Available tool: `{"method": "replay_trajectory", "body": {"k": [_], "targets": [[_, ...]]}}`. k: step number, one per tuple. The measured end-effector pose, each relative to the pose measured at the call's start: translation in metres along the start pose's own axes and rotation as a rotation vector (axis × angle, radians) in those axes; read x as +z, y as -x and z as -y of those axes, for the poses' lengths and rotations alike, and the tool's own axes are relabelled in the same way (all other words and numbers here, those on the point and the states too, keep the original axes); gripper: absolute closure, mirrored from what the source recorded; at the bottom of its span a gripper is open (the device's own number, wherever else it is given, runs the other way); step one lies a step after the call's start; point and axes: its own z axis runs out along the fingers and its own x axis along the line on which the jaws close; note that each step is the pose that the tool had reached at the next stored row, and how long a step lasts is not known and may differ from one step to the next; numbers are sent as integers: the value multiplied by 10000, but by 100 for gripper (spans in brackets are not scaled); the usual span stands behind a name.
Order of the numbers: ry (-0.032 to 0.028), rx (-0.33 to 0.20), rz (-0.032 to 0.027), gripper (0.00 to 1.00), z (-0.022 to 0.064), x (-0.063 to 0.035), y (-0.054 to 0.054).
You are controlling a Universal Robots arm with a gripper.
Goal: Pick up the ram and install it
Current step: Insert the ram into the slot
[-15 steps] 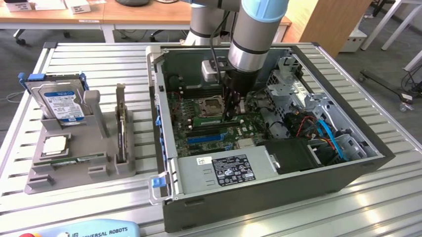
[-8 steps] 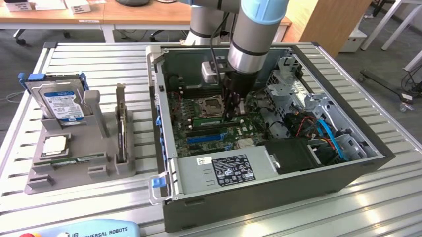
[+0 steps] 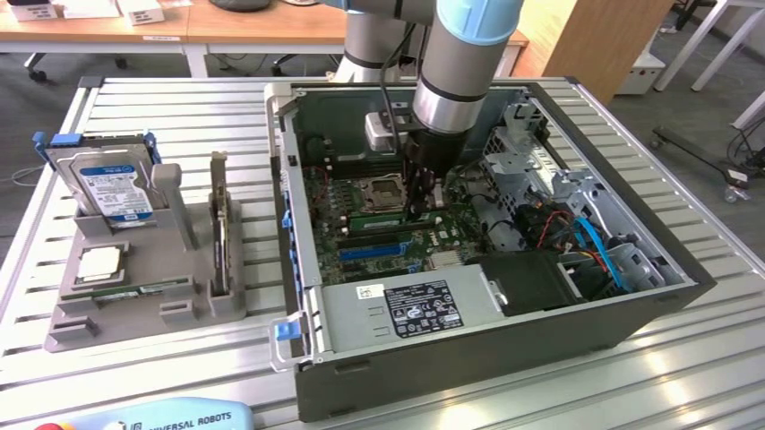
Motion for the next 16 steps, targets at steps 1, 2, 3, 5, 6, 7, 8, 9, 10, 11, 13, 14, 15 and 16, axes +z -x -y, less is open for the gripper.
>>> {"method": "replay_trajectory", "body": {"k": [1,2,3,5,6,7,8,9,10,11,13,14,15,16], "targets": [[0,0,0,87,0,0,0],[0,0,1,87,0,0,0],[0,0,0,81,0,0,0],[0,0,0,81,0,0,0],[0,0,0,81,0,0,0],[0,0,0,81,0,0,0],[0,0,0,81,0,0,0],[0,0,0,81,0,0,0],[-1,0,1,81,0,0,0],[-1,0,2,81,0,-2,0],[0,0,0,81,0,-17,0],[0,0,1,81,-1,-29,0],[0,0,1,81,-1,-45,0],[0,1,0,81,-2,-64,1]]}}
